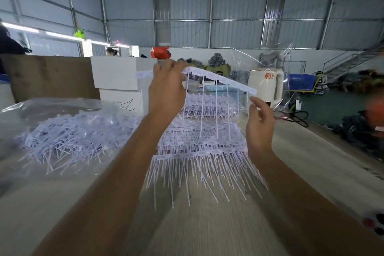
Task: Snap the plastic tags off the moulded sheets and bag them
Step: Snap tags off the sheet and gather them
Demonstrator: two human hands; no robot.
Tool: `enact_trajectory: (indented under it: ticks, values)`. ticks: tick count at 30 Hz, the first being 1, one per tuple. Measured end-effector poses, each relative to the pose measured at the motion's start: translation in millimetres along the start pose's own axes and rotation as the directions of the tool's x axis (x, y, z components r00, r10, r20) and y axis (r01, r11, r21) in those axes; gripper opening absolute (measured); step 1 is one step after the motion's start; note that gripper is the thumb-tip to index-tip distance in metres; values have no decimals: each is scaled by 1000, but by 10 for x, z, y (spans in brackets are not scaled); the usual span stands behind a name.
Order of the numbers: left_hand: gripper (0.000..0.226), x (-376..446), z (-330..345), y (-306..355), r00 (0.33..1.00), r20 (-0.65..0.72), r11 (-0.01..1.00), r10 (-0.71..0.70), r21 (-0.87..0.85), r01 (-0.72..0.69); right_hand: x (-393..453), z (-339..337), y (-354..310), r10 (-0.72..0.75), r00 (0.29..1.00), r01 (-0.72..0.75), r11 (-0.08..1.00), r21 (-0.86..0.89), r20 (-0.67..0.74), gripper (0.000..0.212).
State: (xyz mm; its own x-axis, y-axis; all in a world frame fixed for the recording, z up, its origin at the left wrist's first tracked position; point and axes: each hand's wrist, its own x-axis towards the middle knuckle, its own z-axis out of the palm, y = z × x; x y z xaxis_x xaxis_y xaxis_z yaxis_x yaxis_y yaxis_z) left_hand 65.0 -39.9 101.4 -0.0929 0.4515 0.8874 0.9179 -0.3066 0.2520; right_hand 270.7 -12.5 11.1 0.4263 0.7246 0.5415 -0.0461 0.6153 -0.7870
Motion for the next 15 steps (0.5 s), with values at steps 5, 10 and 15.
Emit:
enact_trajectory:
  ticks: [5, 10, 15]
  values:
    - [51, 48, -67, 19, 996, -43, 997, 72, 11, -72, 132, -79, -36, 139, 989, -139, 990, 12, -44, 32]
    - [58, 3, -19, -53, 994, 13, 993, 113, 22, -113, 388, -216, -224, 215, 966, -234, 964, -129, -141, 42]
    - [54, -30, 44, -101, 995, 48, 995, 83, -52, -80, 455, -349, -335, 499, 857, -488, 866, -106, 131, 29]
